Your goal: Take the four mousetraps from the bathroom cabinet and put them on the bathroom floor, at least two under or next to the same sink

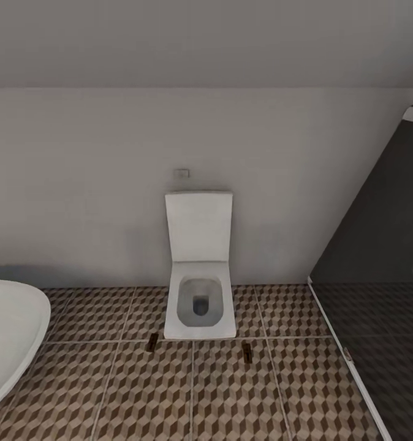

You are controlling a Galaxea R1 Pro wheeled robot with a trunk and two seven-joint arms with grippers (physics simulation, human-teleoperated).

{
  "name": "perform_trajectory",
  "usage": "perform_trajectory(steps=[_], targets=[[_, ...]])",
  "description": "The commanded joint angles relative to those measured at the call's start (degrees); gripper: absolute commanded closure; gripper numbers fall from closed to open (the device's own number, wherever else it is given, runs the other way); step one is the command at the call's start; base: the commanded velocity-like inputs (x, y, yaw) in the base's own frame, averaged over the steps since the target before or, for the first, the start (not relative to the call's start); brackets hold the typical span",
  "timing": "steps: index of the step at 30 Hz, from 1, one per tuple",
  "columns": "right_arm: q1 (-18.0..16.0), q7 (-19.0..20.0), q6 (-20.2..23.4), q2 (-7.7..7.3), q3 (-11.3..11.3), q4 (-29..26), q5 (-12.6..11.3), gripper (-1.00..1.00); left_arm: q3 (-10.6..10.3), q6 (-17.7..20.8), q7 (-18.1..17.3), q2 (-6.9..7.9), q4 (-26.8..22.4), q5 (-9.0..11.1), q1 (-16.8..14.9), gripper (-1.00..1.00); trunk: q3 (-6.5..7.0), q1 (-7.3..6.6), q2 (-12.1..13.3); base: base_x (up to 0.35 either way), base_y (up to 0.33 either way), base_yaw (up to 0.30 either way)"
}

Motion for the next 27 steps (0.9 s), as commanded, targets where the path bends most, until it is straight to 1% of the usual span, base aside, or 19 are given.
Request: perform_trajectory(steps=[1, 12, 20, 27], targets=[[-0.1, -0.1, -0.4, 0.05, 0.5, 0.3, -0.4, -1.0, -0.4, -0.3, 0.3, 0.04, -0.2, 0.3, -0.1, -1.0, 0.13, -0.22, 0.4, 0.0, 0.0, 0.0], [-0.1, -0.1, -0.4, 0.05, 0.5, 0.3, -0.4, -1.0, -0.4, -0.3, 0.3, 0.07, -0.1, 0.4, -0.1, -1.0, 2.11, -2.64, 4.8, 0.0, 0.0, 0.0], [-0.1, -0.2, -0.4, 0.05, 0.5, 0.3, -0.4, -1.0, -0.4, -0.3, 0.3, 0.13, 0.9, 0.4, -0.1, -1.0, 3.54, -4.39, 8.0, 0.0, 0.0, 0.0], [-0.1, -0.2, -0.4, 0.05, 0.5, 0.3, -0.4, -1.0, -0.4, -0.3, 0.3, 0.14, 1.3, 0.4, -0.1, -1.0, 3.54, -4.39, 8.0, 0.0, 0.0, 0.0]])
